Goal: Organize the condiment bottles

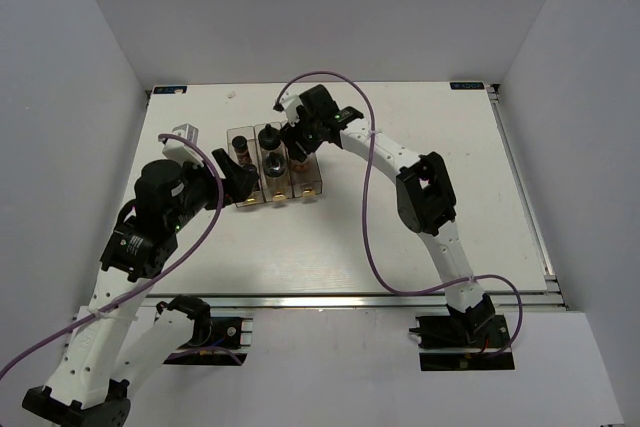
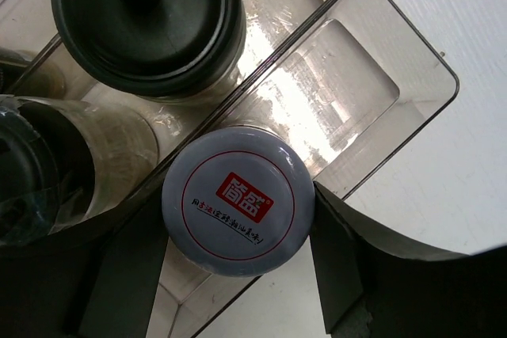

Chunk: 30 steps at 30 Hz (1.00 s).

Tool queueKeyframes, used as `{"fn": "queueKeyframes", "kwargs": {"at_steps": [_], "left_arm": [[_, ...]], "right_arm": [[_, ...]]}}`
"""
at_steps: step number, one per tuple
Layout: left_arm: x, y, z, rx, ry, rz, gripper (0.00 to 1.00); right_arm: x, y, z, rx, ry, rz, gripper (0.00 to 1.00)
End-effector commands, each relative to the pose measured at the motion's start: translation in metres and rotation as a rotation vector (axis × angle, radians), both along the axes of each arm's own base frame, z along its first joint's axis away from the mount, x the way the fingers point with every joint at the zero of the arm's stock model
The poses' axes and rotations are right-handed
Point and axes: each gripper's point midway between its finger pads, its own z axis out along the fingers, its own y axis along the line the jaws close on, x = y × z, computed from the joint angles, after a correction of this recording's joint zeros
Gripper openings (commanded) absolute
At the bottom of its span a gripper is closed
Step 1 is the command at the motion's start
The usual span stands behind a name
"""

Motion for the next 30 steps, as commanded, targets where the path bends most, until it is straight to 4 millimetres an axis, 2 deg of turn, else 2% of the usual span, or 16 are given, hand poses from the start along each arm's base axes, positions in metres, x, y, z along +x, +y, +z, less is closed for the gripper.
{"fn": "queueKeyframes", "kwargs": {"at_steps": [1, 6, 10, 14, 15, 17, 18, 20, 21, 22, 23, 24, 27, 28, 30], "left_arm": [[-0.001, -0.001, 0.007, -0.004, -0.020, -0.012, 0.97], [0.002, -0.006, 0.013, -0.001, -0.029, -0.041, 0.97], [0.006, -0.013, 0.022, -0.011, -0.054, -0.069, 0.97], [0.012, -0.020, 0.027, -0.019, -0.065, -0.099, 0.96], [0.014, -0.022, 0.028, -0.021, -0.071, -0.104, 0.96], [0.017, -0.025, 0.024, -0.016, -0.062, -0.117, 0.95], [0.019, -0.027, 0.023, -0.016, -0.059, -0.123, 0.95], [0.023, -0.031, 0.016, -0.014, -0.043, -0.142, 0.94], [0.024, -0.036, 0.017, -0.024, -0.051, -0.160, 0.94], [0.026, -0.038, 0.015, -0.029, -0.049, -0.171, 0.93], [0.030, -0.043, 0.011, -0.034, -0.042, -0.184, 0.92], [0.030, -0.047, 0.010, -0.044, -0.036, -0.204, 0.92], [0.035, -0.059, 0.003, -0.058, -0.013, -0.244, 0.91], [0.036, -0.061, 0.002, -0.059, -0.009, -0.253, 0.91], [0.040, -0.066, -0.001, -0.052, -0.005, -0.264, 0.91]], "right_arm": [[0.019, 0.016, 0.047, 0.085, -0.145, 0.016, 0.68], [0.014, 0.014, 0.064, 0.100, -0.156, 0.022, 0.85], [0.001, 0.007, 0.095, 0.125, -0.168, 0.044, 0.87], [-0.012, -0.011, 0.126, 0.148, -0.158, 0.040, 0.87], [-0.012, -0.022, 0.144, 0.163, -0.174, 0.030, 0.86], [-0.018, -0.041, 0.155, 0.177, -0.158, 0.052, 0.88], [-0.028, -0.053, 0.174, 0.192, -0.162, 0.067, 0.88], [-0.036, -0.081, 0.181, 0.230, -0.114, 0.102, 0.85], [-0.045, -0.097, 0.197, 0.250, -0.114, 0.100, 0.84], [-0.049, -0.111, 0.188, 0.249, -0.073, 0.085, 0.82], [-0.046, -0.133, 0.186, 0.259, -0.051, 0.052, 0.80], [-0.052, -0.148, 0.194, 0.257, -0.066, 0.038, 0.79], [-0.068, -0.205, 0.164, 0.155, 0.012, -0.056, 0.79], [-0.065, -0.229, 0.154, 0.109, 0.023, -0.124, 0.79], [-0.082, -0.254, 0.133, 0.046, 0.059, -0.179, 0.80]]}}
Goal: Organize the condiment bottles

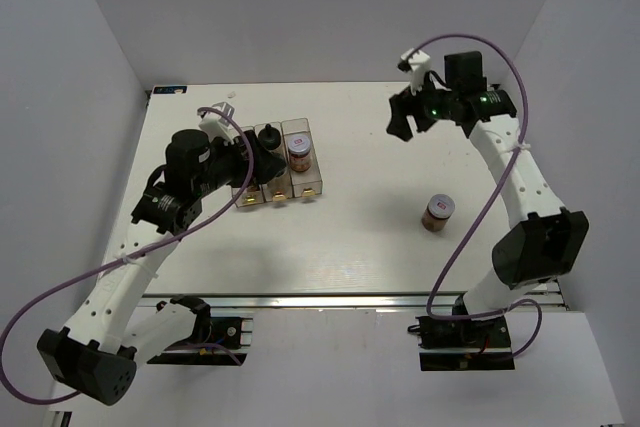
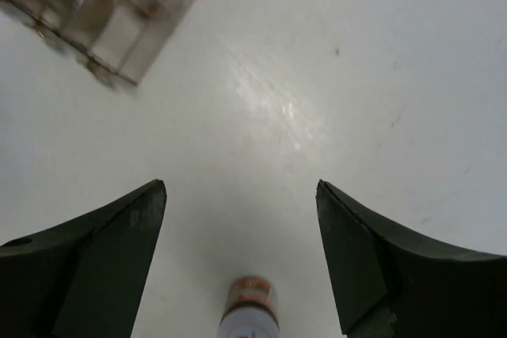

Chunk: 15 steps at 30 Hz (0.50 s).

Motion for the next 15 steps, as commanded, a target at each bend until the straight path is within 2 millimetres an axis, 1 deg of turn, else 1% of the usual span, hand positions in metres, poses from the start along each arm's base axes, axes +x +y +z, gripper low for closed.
{"fn": "queueKeyframes", "kwargs": {"at_steps": [1, 2, 3, 4, 5, 6, 7, 9, 11, 12, 14, 15], "left_arm": [[0.000, -0.013, 0.006, -0.016, -0.028, -0.062, 0.92], [0.001, -0.013, 0.006, -0.014, -0.029, -0.062, 0.92], [0.002, -0.013, 0.005, -0.013, -0.030, -0.061, 0.92], [0.002, -0.013, 0.004, -0.009, -0.029, -0.060, 0.92], [0.002, -0.013, 0.004, -0.008, -0.032, -0.061, 0.92], [0.002, -0.013, 0.003, -0.007, -0.029, -0.064, 0.93], [0.001, -0.013, 0.002, -0.005, -0.026, -0.066, 0.93], [0.000, -0.011, 0.001, 0.005, -0.025, -0.063, 0.94], [0.000, -0.007, 0.002, 0.022, -0.029, -0.050, 0.94], [0.000, -0.003, 0.003, 0.042, -0.033, -0.030, 0.95], [0.000, 0.001, 0.007, 0.052, -0.047, -0.016, 0.96], [-0.001, 0.002, 0.009, 0.055, -0.056, -0.013, 0.96]], "right_arm": [[-0.041, -0.040, -0.045, -0.137, 0.145, -0.065, 0.82], [-0.054, -0.049, -0.067, -0.168, 0.198, -0.083, 0.83], [-0.061, -0.056, -0.075, -0.190, 0.208, -0.097, 0.84], [-0.066, -0.067, -0.077, -0.221, 0.194, -0.132, 0.85], [-0.079, -0.073, -0.098, -0.250, 0.235, -0.142, 0.86], [-0.080, -0.080, -0.101, -0.269, 0.214, -0.169, 0.88], [-0.087, -0.085, -0.115, -0.286, 0.243, -0.181, 0.88], [-0.089, -0.094, -0.123, -0.306, 0.247, -0.211, 0.89], [-0.089, -0.099, -0.130, -0.314, 0.262, -0.224, 0.89], [-0.088, -0.103, -0.133, -0.325, 0.272, -0.228, 0.89], [-0.087, -0.108, -0.137, -0.344, 0.281, -0.232, 0.89], [-0.086, -0.111, -0.142, -0.358, 0.298, -0.234, 0.89]]}}
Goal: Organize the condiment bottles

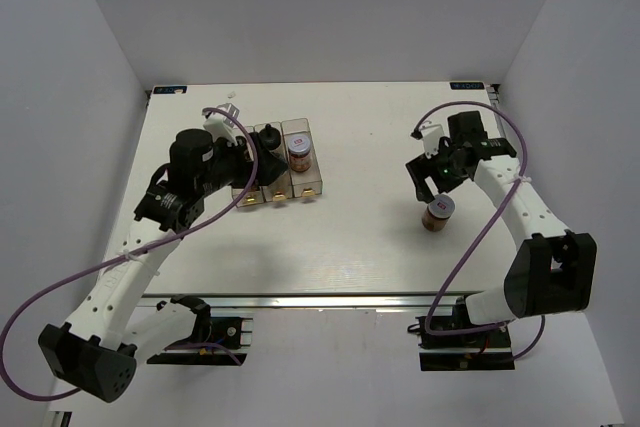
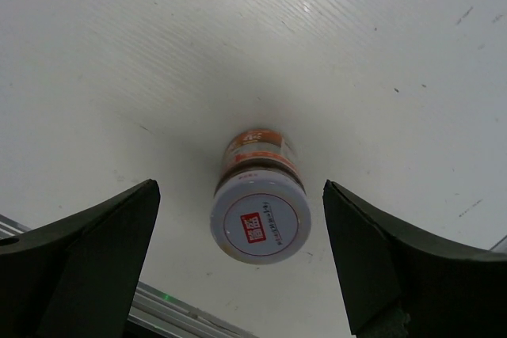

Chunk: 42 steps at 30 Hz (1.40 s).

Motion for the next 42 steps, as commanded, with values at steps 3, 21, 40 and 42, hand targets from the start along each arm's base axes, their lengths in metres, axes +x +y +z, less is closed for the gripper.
{"fn": "queueKeyframes", "kwargs": {"at_steps": [3, 21, 40, 42], "left_arm": [[-0.007, 0.009, 0.016, 0.020, -0.056, 0.019, 0.96], [-0.015, 0.011, 0.007, -0.006, -0.043, 0.034, 0.96], [-0.013, 0.011, 0.001, -0.001, -0.036, 0.035, 0.96], [-0.012, 0.011, 0.001, -0.003, -0.037, 0.035, 0.96]], "right_arm": [[0.007, -0.015, -0.009, -0.064, 0.017, 0.006, 0.89], [-0.021, -0.040, -0.041, -0.210, 0.148, 0.084, 0.89], [-0.023, -0.041, -0.045, -0.221, 0.188, 0.115, 0.57], [-0.025, -0.040, -0.042, -0.217, 0.193, 0.119, 0.50]]}}
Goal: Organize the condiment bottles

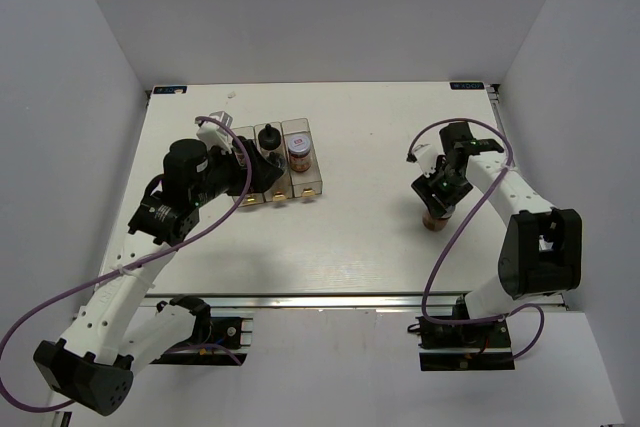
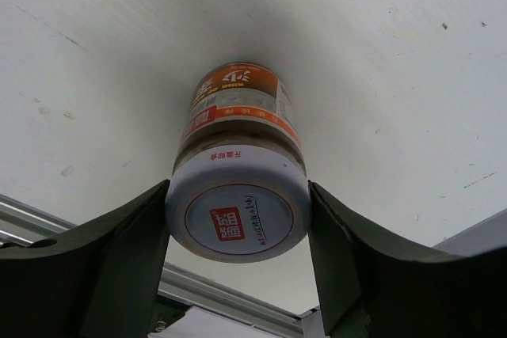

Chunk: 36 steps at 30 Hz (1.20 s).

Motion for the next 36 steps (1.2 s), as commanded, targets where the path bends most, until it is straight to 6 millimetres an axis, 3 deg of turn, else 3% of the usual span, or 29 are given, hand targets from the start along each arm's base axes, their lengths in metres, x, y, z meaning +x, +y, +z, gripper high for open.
{"fn": "queueKeyframes", "kwargs": {"at_steps": [1, 6, 10, 14, 17, 18, 20, 21, 22, 31, 36], "left_arm": [[0.001, -0.001, 0.004, -0.007, -0.021, 0.002, 0.96], [0.003, -0.002, 0.006, -0.007, -0.025, 0.000, 0.96], [0.006, -0.002, 0.009, -0.003, -0.038, 0.002, 0.96], [0.006, 0.001, 0.013, 0.000, -0.052, 0.012, 0.96], [0.004, 0.003, 0.015, 0.003, -0.055, 0.023, 0.96], [0.004, 0.004, 0.014, 0.003, -0.053, 0.025, 0.96], [0.001, 0.006, 0.014, 0.005, -0.050, 0.033, 0.96], [0.000, 0.007, 0.014, 0.003, -0.050, 0.037, 0.96], [-0.001, 0.008, 0.014, 0.003, -0.048, 0.041, 0.96], [-0.011, 0.022, 0.016, 0.015, -0.046, 0.096, 0.96], [-0.017, 0.031, 0.019, 0.015, -0.056, 0.137, 0.96]], "right_arm": [[0.000, 0.003, 0.012, 0.015, 0.005, 0.020, 0.40], [0.005, 0.017, 0.035, 0.084, 0.006, 0.050, 0.16], [0.018, 0.046, 0.059, 0.152, -0.023, 0.125, 0.00], [0.042, 0.080, 0.090, 0.196, -0.105, 0.199, 0.00], [0.053, 0.112, 0.097, 0.243, -0.107, 0.243, 0.00], [0.063, 0.123, 0.110, 0.262, -0.141, 0.257, 0.00], [0.068, 0.148, 0.108, 0.290, -0.113, 0.278, 0.00], [0.078, 0.160, 0.125, 0.314, -0.154, 0.293, 0.00], [0.080, 0.177, 0.119, 0.326, -0.132, 0.316, 0.00], [0.109, 0.284, 0.146, 0.440, -0.238, 0.434, 0.00], [0.110, 0.318, 0.149, 0.482, -0.290, 0.462, 0.00]]}}
